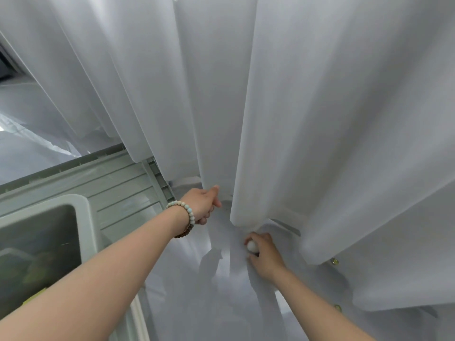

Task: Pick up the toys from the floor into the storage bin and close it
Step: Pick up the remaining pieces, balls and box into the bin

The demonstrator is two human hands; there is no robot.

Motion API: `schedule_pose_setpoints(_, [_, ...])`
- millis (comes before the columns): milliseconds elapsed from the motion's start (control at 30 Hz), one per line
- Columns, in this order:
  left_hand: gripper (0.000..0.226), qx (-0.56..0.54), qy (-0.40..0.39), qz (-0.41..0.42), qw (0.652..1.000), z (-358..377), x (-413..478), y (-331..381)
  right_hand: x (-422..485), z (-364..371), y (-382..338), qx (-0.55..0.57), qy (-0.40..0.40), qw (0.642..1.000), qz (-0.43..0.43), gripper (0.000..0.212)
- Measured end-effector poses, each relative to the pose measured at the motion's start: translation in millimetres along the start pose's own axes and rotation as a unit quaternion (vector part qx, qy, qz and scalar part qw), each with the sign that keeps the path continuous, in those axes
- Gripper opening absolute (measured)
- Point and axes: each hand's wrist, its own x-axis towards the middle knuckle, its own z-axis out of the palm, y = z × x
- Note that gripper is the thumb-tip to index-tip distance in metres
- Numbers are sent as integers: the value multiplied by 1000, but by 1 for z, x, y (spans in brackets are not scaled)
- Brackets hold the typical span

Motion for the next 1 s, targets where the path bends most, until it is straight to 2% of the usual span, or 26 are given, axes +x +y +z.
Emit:
schedule_pose_setpoints(67, [42, -10, -3, -17, 1000, 3, -2, -1, -29, -16, -1, 118, 3, 993, 17, 29])
schedule_pose_setpoints(167, [41, -44, -26, -63, 997, 25, -12, 0, -75, -57, -11, 278, 22, 960, 17, 20])
schedule_pose_setpoints(267, [43, -171, -122, -129, 969, 72, -38, 3, -112, -102, -30, 346, 51, 936, -29, 21])
schedule_pose_setpoints(333, [44, -246, -184, -153, 939, 105, -57, 4, -129, -125, -41, 343, 64, 934, -69, 22])
schedule_pose_setpoints(467, [47, -364, -305, -170, 864, 153, -85, -1, -152, -144, -45, 258, 74, 957, -109, 32])
schedule_pose_setpoints(567, [49, -424, -325, -186, 825, 168, -100, -5, -164, -144, -37, 127, 92, 979, -127, 42])
schedule_pose_setpoints(633, [50, -450, -307, -199, 814, 170, -103, -13, -170, -147, -30, 89, 87, 984, -130, 47])
schedule_pose_setpoints(733, [41, -436, -280, -202, 831, 169, -101, -25, -174, -151, -16, 117, 70, 985, -108, 44])
schedule_pose_setpoints(800, [39, -408, -258, -196, 854, 169, -98, -28, -173, -150, -4, 160, 59, 981, -93, 39])
schedule_pose_setpoints(900, [35, -354, -219, -169, 894, 168, -97, -29, -166, -148, 21, 233, 118, 963, -60, 26])
schedule_pose_setpoints(1000, [33, -318, -180, -169, 915, 166, -93, -34, -151, -141, 59, 183, 176, 967, 2, 22])
